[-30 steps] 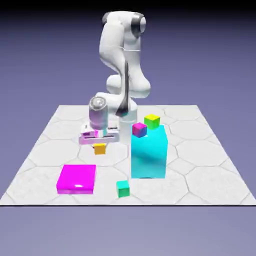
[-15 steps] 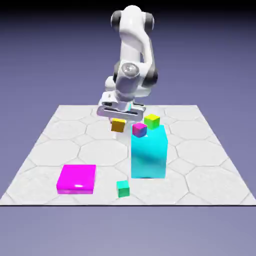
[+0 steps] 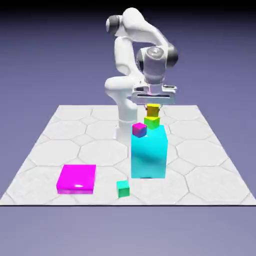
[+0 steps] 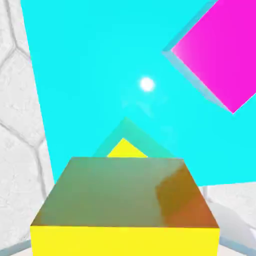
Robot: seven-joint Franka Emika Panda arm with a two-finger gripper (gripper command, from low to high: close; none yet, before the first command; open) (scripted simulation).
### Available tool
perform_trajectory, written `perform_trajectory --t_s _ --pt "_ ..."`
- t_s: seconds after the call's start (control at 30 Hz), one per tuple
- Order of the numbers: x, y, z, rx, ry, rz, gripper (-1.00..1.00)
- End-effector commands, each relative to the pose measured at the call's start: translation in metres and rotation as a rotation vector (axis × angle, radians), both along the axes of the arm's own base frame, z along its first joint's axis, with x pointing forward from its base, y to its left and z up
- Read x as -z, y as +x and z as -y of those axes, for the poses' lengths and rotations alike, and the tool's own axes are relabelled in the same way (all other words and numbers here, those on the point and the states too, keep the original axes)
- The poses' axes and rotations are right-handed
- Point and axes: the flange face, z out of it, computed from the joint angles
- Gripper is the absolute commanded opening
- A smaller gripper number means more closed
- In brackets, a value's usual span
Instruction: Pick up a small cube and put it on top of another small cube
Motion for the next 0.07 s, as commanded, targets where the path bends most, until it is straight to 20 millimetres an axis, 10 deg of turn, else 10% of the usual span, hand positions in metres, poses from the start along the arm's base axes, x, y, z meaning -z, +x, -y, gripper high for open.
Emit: perform_trajectory --t_s 0.0,0.03 --pt "-0.014 0.004 0.000 -0.001 0.001 -0.001 1.00" --pt "-0.028 0.007 0.000 -0.001 0.001 -0.001 1.00"
